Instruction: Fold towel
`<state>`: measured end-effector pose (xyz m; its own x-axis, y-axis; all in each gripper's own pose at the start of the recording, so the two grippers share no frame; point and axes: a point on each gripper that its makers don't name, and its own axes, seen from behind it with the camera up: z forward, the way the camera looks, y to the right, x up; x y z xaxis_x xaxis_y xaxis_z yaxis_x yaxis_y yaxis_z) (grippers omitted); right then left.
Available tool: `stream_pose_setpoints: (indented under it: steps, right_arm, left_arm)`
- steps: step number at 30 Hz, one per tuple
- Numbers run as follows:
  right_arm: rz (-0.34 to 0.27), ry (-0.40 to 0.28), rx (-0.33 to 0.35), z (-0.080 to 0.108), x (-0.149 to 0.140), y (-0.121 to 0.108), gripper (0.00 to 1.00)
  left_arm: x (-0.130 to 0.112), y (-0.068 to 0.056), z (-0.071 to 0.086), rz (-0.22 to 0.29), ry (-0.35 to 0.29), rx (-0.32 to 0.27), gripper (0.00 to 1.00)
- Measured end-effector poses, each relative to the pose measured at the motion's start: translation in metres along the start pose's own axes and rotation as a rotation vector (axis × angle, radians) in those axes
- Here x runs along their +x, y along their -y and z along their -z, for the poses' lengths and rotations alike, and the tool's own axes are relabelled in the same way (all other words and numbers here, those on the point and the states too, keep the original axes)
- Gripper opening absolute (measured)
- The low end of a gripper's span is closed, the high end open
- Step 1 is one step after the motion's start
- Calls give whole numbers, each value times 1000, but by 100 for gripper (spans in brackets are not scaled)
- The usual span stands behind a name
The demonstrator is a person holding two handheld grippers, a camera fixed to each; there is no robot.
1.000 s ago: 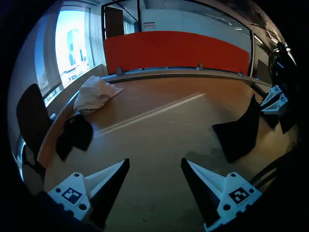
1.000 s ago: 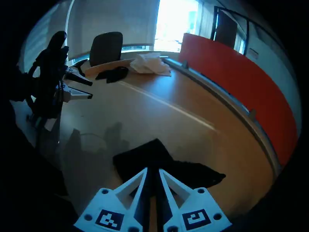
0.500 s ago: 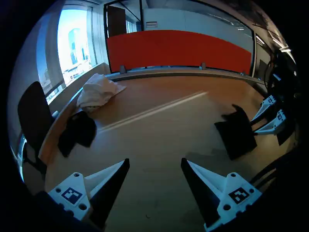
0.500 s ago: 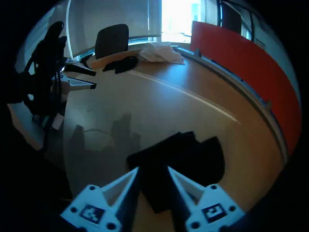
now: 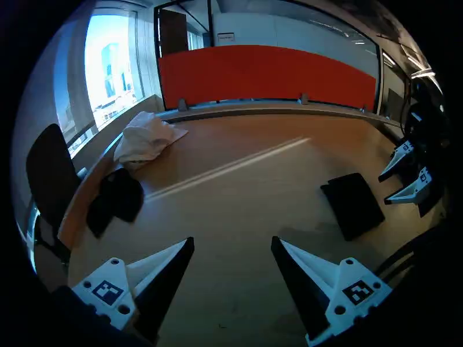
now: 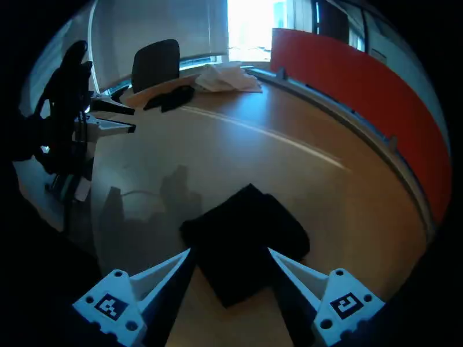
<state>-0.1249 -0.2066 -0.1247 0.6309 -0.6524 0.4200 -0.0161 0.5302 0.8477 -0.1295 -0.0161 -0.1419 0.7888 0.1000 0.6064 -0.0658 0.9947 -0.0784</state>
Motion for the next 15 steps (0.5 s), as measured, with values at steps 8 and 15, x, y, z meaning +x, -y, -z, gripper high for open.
stream_pose_setpoints:
  steps: [8,15]
  right_arm:
    - [-13,6,-13,4,-8,-5,83]
    - [-21,14,-23,5,-16,-8,83]
  left_arm:
    - [0,-3,-1,-1,1,-4,99]
    - [1,-6,-1,-6,0,-8,99]
